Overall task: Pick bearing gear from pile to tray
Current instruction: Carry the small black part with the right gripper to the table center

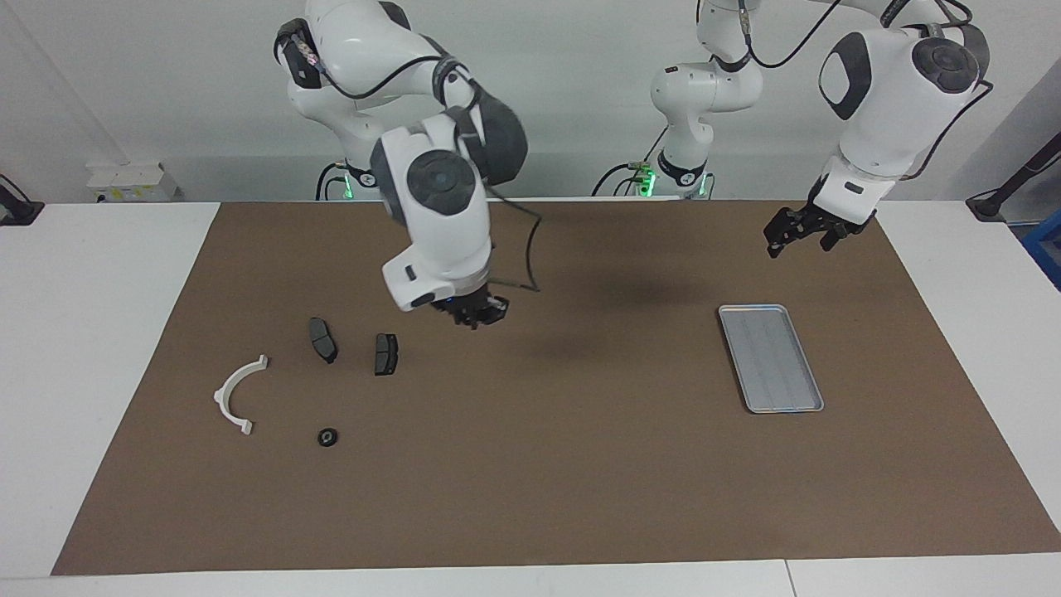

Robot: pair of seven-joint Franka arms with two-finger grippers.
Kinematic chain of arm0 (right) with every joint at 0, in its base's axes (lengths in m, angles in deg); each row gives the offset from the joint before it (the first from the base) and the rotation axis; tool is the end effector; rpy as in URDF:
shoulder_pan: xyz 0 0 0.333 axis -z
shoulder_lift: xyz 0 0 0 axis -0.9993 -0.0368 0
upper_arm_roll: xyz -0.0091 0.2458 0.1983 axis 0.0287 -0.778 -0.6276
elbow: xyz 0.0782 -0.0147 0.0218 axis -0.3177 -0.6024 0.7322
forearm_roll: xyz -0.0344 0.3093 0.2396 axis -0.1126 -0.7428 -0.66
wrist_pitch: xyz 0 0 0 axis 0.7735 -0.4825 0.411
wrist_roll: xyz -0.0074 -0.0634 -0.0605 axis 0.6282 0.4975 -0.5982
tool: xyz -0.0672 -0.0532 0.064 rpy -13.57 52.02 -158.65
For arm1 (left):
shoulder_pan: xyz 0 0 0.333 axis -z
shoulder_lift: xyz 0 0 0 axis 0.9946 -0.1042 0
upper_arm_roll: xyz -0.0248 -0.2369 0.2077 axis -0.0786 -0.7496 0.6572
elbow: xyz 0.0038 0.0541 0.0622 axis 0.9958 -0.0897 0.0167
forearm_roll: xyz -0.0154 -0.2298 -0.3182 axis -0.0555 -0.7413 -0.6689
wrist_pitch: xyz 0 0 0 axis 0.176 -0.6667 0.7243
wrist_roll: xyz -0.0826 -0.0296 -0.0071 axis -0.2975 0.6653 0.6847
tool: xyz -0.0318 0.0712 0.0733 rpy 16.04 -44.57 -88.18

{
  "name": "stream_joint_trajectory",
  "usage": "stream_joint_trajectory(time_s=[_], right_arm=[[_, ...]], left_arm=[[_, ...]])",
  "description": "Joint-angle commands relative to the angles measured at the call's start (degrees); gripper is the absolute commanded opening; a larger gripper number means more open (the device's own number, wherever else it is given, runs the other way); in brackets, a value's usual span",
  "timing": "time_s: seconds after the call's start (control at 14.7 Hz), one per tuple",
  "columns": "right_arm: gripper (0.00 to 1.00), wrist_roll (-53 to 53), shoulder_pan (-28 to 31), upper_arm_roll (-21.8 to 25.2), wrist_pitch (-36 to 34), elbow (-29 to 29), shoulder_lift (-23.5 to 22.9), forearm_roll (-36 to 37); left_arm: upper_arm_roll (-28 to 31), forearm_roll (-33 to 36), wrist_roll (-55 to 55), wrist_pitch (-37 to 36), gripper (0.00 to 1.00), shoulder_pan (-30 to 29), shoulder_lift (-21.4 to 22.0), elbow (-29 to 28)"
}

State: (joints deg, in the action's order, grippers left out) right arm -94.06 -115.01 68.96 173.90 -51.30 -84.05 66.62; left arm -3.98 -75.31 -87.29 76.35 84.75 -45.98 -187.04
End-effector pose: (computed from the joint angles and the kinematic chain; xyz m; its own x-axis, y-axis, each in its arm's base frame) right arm 0.6192 0.3356 0.5015 0.9012 -0.4168 -0.1185 -0.4142 -0.9090 0.0469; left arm 0.5387 -0.0323 0.5477 0.9964 0.0537 -0.0658 0.0527 -0.9985 -0.0166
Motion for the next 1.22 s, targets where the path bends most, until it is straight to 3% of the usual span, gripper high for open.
stream_joint_trajectory(time_s=[0.0,0.2,0.61,1.16], right_arm=[[0.00,-14.54,-6.26,0.39,3.47,2.73,-1.88,-2.91],[0.00,-20.81,-10.75,0.40,7.61,2.03,-3.36,-3.02],[0.00,-27.07,-14.45,0.48,18.41,1.32,-13.47,2.08],[0.00,-27.50,-15.33,0.48,28.70,-4.91,-16.64,7.00]], left_arm=[[0.08,-0.82,0.32,0.99,1.00,-0.03,1.55,-1.43],[0.08,-0.82,0.32,0.99,1.00,-0.03,1.55,-1.42],[0.08,-0.82,0.32,0.99,1.00,-0.03,1.55,-1.42],[0.08,-0.82,0.32,0.99,1.00,-0.03,1.55,-1.42]])
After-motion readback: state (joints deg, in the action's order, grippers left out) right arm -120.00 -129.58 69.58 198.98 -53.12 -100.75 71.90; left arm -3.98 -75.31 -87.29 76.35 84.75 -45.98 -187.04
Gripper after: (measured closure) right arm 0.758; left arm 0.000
